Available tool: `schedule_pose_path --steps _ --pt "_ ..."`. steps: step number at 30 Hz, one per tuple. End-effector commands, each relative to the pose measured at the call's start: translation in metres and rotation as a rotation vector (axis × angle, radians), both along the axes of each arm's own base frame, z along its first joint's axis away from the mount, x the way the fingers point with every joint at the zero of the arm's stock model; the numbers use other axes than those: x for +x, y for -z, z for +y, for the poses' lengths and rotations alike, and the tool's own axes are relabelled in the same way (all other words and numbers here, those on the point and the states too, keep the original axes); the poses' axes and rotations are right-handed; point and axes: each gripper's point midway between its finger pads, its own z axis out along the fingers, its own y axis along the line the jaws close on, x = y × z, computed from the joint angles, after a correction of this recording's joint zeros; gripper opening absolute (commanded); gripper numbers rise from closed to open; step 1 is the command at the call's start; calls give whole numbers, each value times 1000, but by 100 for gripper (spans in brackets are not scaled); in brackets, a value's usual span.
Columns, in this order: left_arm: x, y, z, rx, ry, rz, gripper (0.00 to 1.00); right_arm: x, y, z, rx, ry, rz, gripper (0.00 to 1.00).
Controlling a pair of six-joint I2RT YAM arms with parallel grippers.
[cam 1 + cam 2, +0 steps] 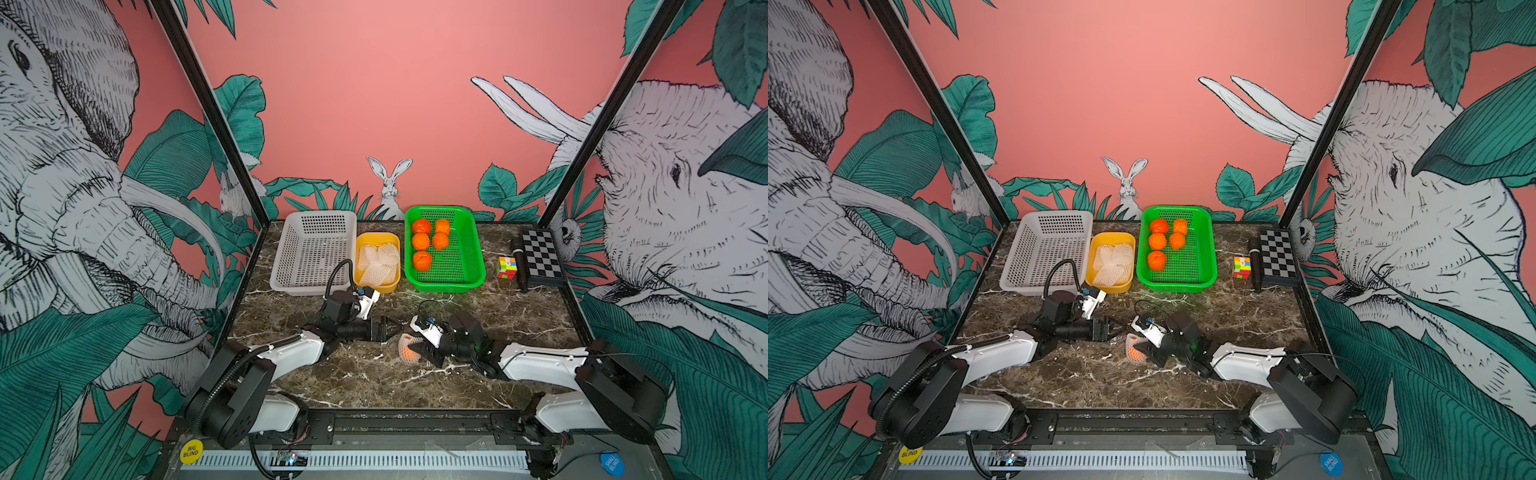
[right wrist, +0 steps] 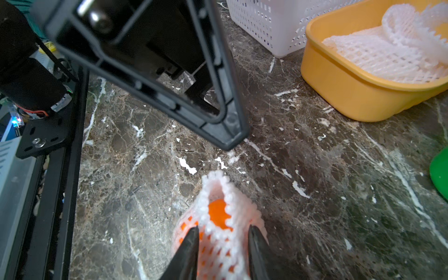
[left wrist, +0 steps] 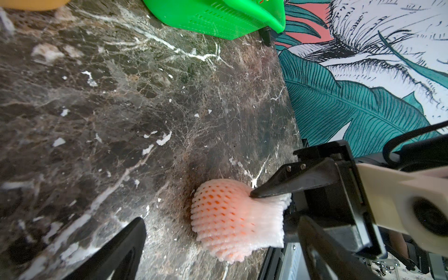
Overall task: Remove foam nets from oranges
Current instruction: Remove the foam net from the orange.
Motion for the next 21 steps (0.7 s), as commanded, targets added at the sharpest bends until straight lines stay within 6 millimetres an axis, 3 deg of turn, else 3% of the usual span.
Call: schedule_pose_path --steps 1,10,21 --pt "1 -6 2 -12 -9 -33 99 3 -7 4 22 6 22 29" --pt "4 -29 10 -7 -47 -120 99 9 -23 6 40 19 57 4" --pt "2 -39 24 45 -97 -291 99 21 -36 3 143 61 233 0"
